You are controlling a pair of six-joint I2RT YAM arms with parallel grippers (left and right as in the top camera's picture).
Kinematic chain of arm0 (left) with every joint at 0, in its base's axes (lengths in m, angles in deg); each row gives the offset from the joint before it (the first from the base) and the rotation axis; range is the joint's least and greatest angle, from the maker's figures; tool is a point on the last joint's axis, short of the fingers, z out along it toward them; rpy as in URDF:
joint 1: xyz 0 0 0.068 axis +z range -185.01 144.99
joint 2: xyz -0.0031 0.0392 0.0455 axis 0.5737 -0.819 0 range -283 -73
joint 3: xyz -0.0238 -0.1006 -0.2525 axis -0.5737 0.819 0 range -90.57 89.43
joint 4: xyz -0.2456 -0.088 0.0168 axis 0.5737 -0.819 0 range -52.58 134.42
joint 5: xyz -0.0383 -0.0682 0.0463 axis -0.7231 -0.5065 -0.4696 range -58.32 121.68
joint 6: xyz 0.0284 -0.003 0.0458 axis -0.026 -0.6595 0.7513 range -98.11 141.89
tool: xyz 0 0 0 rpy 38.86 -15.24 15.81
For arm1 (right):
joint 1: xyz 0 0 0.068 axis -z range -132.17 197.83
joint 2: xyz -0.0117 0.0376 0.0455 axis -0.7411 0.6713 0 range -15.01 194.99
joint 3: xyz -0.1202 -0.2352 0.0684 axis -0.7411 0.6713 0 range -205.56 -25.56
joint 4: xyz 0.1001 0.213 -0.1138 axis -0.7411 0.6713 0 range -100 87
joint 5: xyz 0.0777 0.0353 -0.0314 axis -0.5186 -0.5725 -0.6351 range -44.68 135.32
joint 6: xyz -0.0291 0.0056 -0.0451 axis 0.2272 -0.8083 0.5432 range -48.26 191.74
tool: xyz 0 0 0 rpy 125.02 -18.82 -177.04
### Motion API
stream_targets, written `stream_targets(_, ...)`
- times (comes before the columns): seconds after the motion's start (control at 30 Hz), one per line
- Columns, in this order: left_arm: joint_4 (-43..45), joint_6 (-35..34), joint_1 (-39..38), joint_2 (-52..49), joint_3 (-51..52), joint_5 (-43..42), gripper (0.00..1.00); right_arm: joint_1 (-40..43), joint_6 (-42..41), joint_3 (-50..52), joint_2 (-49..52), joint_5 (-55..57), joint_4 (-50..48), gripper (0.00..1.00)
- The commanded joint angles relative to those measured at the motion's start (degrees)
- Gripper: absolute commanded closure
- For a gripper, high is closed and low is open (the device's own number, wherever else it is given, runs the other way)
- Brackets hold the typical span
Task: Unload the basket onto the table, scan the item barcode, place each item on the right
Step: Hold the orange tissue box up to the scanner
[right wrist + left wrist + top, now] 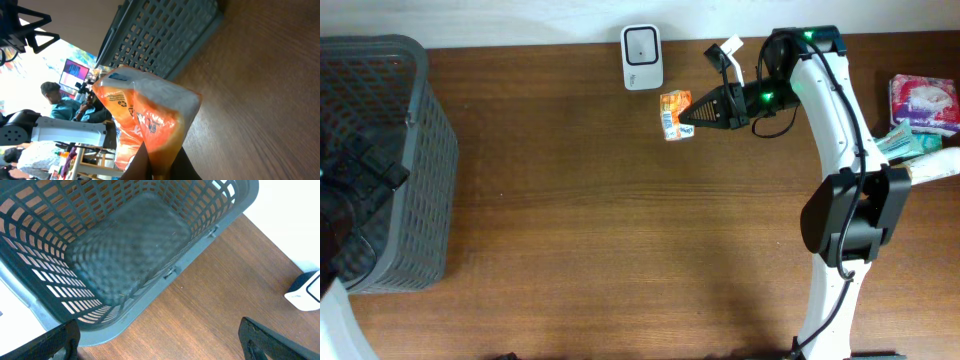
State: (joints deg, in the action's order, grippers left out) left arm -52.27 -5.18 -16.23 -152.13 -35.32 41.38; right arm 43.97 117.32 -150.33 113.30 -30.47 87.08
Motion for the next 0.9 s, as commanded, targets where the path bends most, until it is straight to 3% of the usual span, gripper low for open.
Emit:
stream_targets(0.0,-0.02,-0.48,0.31,0.09,-0.04,0.2,0.01,-0.37,1.36,-0.39,-0.68,-1.57,0.17,0.96)
stream_targets(0.1,-0.02,-0.48,0.31,0.09,-0.04,0.22,0.01,-0.92,-1.79,-0.39,-0.68,2.29,-3.08,0.96)
stream_targets(0.17,-0.02,-0.48,0.31,0.09,-0.04,0.22,0.01,-2.36,-18.16,-0.39,-0.66,12.5,-12.31,0.96)
stream_targets(0.23,-0.02,-0.48,0.31,0.09,-0.04,0.2,0.01,-4.94,-45.29,-0.48,-0.68,37.86,-24.92,0.96)
stream_targets(0.27,-0.02,-0.48,0.31,0.09,-0.04,0.2,0.01,-6.16,-50.71,-0.94,-0.66,47.56,-28.72,0.96)
stream_targets(0.3,-0.02,-0.48,0.31,0.09,-0.04,0.2,0.01,-7.06,-51.12,-1.44,-0.68,52.68,-31.71,0.96)
stream_targets(0.4,-0.02,-0.48,0.31,0.09,-0.04,0.2,0.01,-10.16,-50.58,-1.9,-0.59,76.48,-45.22,0.96)
stream_targets(0.47,-0.02,-0.48,0.31,0.09,-0.04,0.2,0.01,-12.39,-44.24,-1.9,-0.59,86.64,-55.12,0.96)
stream_targets(0.7,-0.02,-0.48,0.31,0.09,-0.04,0.2,0.01,-16.13,-13.88,-1.88,7.52,88.74,-85.05,0.96)
stream_targets(0.87,-0.02,-0.48,0.31,0.09,-0.04,0.2,0.01,-16.11,-2.91,-1.88,14.4,88.7,-91.45,0.96)
